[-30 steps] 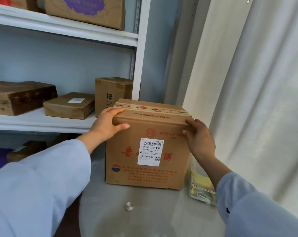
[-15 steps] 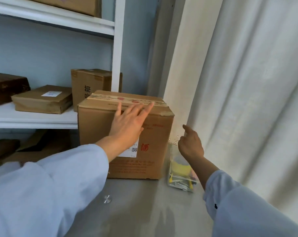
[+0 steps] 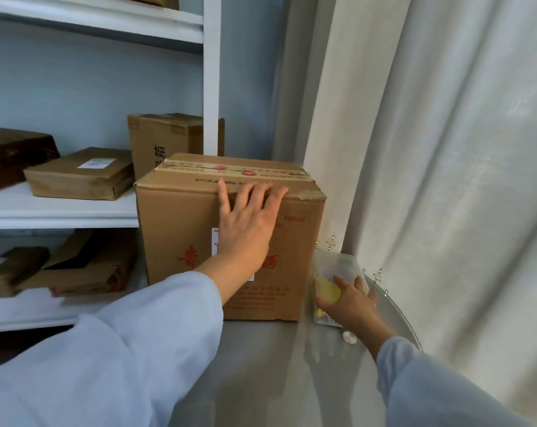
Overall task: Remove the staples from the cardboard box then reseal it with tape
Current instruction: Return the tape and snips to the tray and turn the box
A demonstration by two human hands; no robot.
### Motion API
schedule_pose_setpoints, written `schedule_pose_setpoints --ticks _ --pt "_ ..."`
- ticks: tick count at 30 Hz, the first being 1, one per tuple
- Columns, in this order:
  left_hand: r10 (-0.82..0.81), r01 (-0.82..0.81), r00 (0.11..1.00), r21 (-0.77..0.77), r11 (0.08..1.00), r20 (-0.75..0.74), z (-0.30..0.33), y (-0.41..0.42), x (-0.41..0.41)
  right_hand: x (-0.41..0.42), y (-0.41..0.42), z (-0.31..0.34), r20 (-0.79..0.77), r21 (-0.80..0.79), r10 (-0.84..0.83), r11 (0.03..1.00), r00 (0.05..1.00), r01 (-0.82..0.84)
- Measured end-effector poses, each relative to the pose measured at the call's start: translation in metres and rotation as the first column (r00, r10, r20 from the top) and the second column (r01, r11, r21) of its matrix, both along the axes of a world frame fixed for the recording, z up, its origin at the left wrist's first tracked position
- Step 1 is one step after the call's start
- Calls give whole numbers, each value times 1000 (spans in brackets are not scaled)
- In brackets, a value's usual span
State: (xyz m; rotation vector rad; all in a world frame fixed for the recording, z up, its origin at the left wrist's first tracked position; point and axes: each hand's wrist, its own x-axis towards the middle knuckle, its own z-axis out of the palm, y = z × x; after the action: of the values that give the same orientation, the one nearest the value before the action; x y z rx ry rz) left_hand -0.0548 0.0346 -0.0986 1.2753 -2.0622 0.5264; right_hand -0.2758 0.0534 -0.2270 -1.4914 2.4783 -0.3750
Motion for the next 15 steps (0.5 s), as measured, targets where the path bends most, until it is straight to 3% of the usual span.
schedule_pose_setpoints --ticks 9,15 --pt "14 -16 999 43 999 47 2 0 3 -5 -2 7 -43 56 78 996 996 -75" --pt "-47 19 989 197 980 138 14 1 14 21 20 45 -58 -58 112 992 992 -115"
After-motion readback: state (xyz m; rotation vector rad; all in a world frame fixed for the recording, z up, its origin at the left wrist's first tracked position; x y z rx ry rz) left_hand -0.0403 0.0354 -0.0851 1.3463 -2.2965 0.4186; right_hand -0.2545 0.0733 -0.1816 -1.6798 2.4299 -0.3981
